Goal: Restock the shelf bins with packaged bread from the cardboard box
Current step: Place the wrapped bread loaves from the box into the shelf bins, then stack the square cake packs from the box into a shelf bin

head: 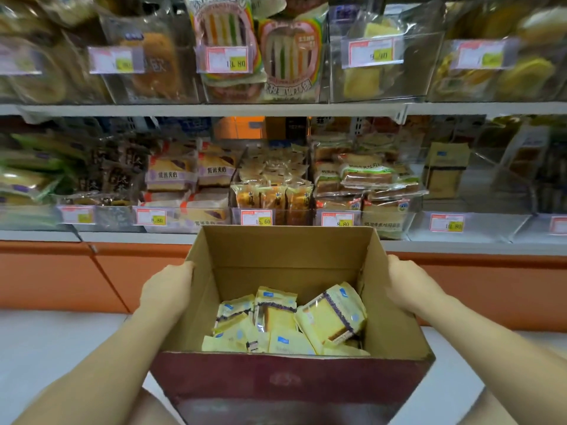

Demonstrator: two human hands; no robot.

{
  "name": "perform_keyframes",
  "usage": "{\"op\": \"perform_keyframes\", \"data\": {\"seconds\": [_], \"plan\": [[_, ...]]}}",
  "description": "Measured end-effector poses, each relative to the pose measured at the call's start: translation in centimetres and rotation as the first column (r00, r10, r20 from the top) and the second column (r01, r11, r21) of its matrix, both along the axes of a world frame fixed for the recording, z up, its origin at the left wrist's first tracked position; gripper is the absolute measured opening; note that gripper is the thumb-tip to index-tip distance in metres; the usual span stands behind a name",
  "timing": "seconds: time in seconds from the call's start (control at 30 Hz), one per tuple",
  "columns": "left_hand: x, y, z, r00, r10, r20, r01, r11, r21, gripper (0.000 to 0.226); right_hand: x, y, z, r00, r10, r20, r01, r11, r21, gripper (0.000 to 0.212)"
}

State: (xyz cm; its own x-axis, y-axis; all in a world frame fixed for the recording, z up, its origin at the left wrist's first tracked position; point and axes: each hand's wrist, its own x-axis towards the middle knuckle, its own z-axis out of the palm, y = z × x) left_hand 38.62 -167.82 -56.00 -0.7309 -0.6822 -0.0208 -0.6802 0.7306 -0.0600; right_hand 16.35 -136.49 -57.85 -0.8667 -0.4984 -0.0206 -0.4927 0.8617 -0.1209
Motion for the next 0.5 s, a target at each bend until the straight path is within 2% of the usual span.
{"op": "perform_keyframes", "data": {"seconds": [0.2, 0.33, 0.5], "plan": [[-1.1, 2.6, 0.8, 0.994, -0.11, -0.007, 0.11, 0.994, -0.004, 0.04, -0.9, 3.3, 0.8, 0.999, -0.048, 0.023, 0.045, 0.993, 0.106, 0.026], [-3.3, 6.3, 0.8, 0.98, -0.197, -0.037, 0.198, 0.98, 0.033, 0.037, -1.6, 7.9, 1.6, 0.994, -0.109, 0.012, 0.108, 0.99, 0.088, 0.036], [-6.3, 11.4, 0.8, 0.961, -0.268, -0.071, 0.273, 0.959, 0.076, 0.037, -4.3, 13.4, 3.6, 0.986, -0.162, -0.043, 0.166, 0.98, 0.11, 0.035]]}}
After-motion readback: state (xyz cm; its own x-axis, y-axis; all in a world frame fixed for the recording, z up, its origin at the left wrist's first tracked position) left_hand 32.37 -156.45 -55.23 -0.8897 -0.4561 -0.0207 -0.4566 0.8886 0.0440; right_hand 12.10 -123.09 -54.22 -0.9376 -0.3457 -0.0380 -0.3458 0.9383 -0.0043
